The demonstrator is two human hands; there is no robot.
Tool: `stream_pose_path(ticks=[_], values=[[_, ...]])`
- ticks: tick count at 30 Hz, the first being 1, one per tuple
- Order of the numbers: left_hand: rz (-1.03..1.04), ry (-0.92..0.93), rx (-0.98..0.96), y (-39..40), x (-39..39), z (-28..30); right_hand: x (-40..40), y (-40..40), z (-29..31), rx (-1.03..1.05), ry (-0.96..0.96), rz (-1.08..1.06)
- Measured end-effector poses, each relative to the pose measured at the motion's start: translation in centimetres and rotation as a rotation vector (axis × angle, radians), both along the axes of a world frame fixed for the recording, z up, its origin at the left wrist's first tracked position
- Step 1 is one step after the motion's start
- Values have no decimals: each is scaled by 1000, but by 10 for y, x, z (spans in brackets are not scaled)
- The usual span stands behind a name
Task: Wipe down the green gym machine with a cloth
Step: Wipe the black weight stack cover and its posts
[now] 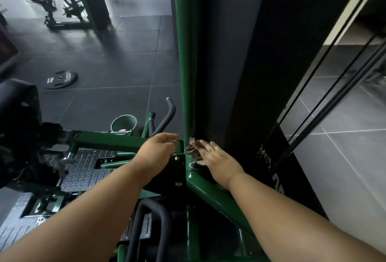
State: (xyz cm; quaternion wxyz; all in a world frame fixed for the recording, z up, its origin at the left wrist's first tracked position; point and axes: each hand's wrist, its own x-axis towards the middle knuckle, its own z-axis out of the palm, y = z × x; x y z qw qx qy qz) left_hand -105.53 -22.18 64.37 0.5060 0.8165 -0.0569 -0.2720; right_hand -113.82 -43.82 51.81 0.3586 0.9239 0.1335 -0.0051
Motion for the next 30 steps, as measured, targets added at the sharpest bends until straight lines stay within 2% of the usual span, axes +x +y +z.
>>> stream_pose_path(ticks=[5, 10, 15, 19, 23, 25, 28, 30], values=[[-40, -47, 27, -11, -2, 13, -33, -28, 18, 17, -233, -33], [-85, -32, 12, -22, -10, 22, -43, -34, 54, 402, -612, -55], [-79, -64, 29, -35, -3, 32, -28, -31, 104, 566, -925, -100], [-24, -144, -21, -58, 6, 57, -15, -24, 137, 624, -960, -117], [114, -258, 7, -75, 12, 75, -34, -22, 88, 742, -915, -454], [189, -202, -13, -80, 13, 73, -44, -11, 54, 1001, -962, -735], [240, -127, -41, -85, 22, 62, -30, 13, 43, 1654, -1022, -1146], [238, -123, -23, -86, 29, 56, -13, 25, 50, 2078, -1151, -1224]])
